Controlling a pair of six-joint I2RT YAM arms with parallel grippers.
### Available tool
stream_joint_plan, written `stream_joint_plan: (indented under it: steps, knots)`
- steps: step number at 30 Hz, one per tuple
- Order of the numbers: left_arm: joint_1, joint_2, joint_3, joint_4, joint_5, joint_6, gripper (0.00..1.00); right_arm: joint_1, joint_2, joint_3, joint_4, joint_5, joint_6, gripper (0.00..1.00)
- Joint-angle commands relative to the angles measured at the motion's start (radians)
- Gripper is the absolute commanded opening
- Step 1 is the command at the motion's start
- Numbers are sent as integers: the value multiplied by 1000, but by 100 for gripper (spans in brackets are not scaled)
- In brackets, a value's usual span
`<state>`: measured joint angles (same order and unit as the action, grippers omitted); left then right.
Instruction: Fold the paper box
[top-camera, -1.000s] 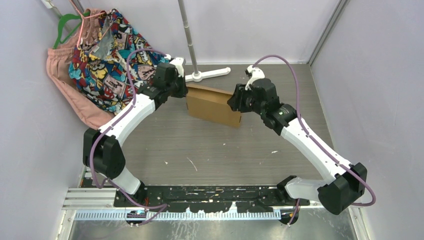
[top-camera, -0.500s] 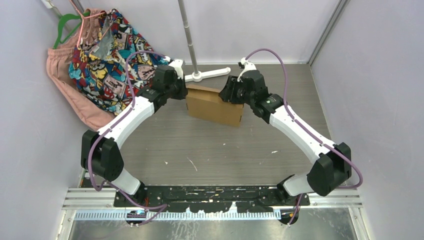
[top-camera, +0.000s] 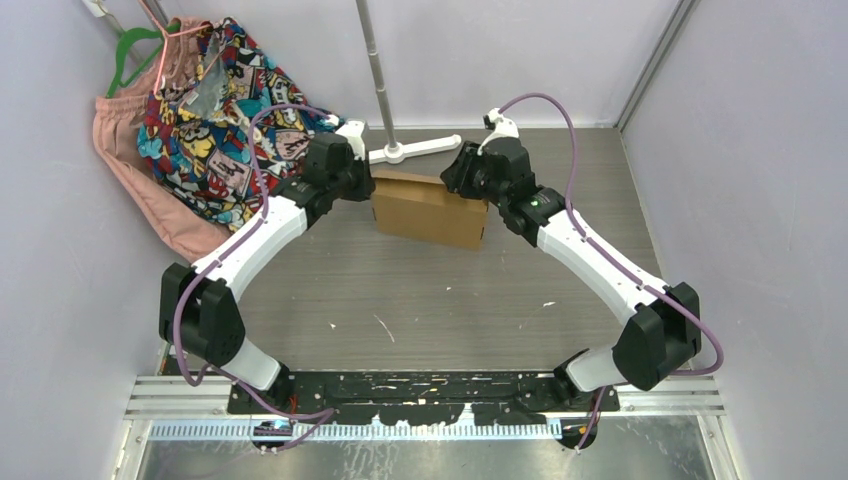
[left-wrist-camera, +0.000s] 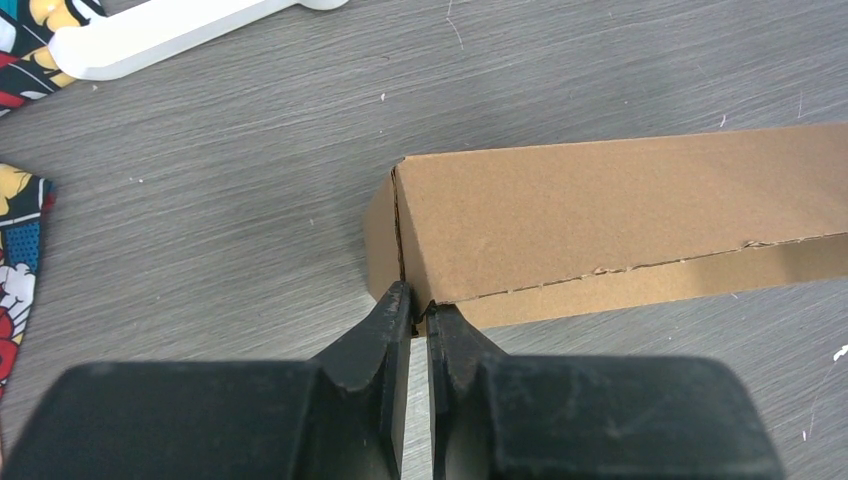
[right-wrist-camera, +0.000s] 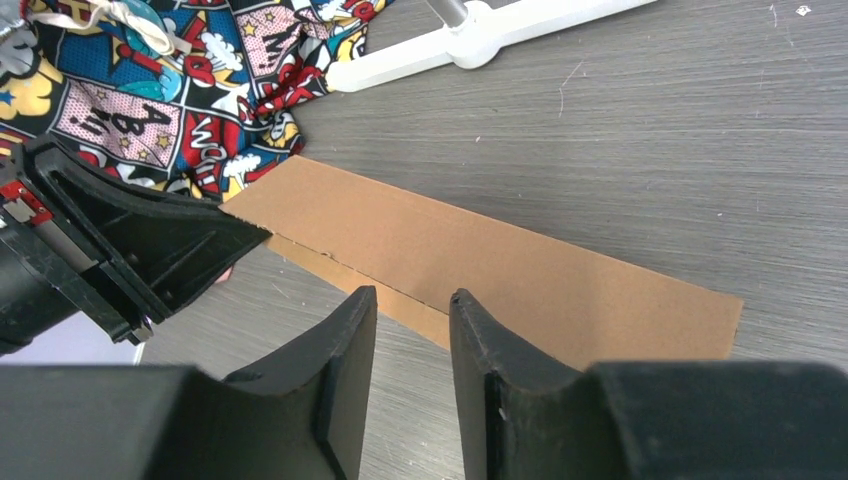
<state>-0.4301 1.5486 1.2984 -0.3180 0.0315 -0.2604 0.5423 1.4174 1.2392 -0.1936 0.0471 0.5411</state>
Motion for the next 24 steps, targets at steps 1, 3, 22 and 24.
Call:
stream_joint_plan:
  steps: [1,3,22,24]
  knots:
    - [-8,-6,-33,-62,19,-17,12,4,-26,21,64,32,18,36]
    - [-7,-7,-33,-62,16,-17,13,5,-20,14,64,30,23,34]
    - [-9,-28,-27,-77,31,-37,34,4,-17,-122,99,22,61,31]
    - [-8,-34,-12,-94,33,-36,39,5,-15,-124,99,24,62,31]
